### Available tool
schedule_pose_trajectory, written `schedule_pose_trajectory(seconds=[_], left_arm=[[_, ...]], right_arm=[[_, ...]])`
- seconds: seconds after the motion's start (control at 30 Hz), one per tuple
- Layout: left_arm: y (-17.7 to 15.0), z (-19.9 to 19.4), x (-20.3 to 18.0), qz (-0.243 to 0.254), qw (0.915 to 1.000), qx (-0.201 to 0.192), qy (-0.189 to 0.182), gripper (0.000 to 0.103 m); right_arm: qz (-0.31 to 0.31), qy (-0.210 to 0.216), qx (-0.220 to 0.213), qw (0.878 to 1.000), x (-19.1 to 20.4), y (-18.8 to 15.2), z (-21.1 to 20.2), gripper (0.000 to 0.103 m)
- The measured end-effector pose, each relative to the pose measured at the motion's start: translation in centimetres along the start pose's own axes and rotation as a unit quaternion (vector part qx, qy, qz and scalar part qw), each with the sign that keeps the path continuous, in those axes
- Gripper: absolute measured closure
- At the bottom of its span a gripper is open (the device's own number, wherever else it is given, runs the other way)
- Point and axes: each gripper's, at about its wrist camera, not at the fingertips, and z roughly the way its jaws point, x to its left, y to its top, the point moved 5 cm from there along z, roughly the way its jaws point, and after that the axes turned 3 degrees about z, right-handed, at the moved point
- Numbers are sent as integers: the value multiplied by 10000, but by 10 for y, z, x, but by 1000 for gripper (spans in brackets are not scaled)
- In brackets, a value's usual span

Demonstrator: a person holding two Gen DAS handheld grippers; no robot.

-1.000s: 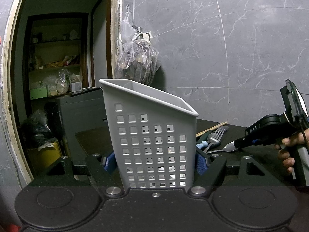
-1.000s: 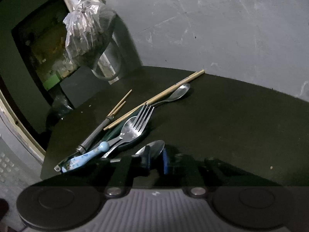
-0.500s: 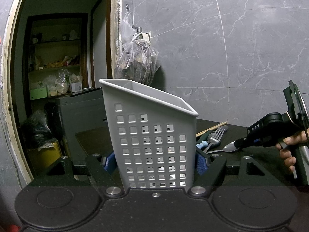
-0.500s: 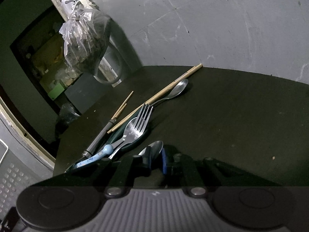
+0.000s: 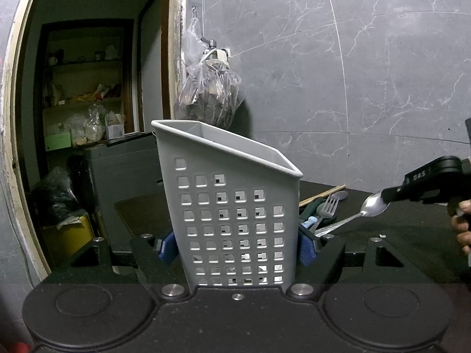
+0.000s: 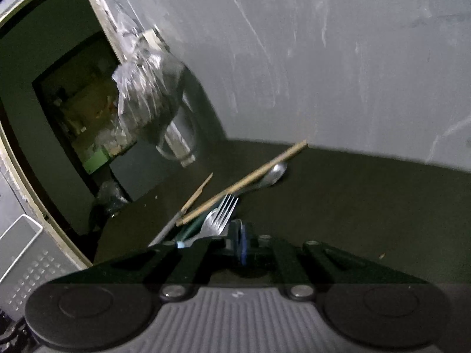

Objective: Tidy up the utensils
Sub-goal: 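Lift the second spoon with the right gripper and carry it above the caddy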

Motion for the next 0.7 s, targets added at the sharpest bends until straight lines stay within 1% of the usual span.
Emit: schedule_pose_trajectory(seconds=[0.2,0.33,0.53,0.7], left_arm=[[0,0,0,3,10000,2,1,25],[0,-1,1,-1,10000,-5,13,25],[0,-2,1,-1,10000,-6,12,25],[0,-1,1,1,10000,-8,13,25]], right_arm=[[-457,-45,-395,9982,12,7,-20,102],[-1005,-77,-787,9918,31,13,-35,102],[-2030,-206,-1287,9705,67,16,-54,102],[-2898,-320,-1485,9450,97,7,-65,102]])
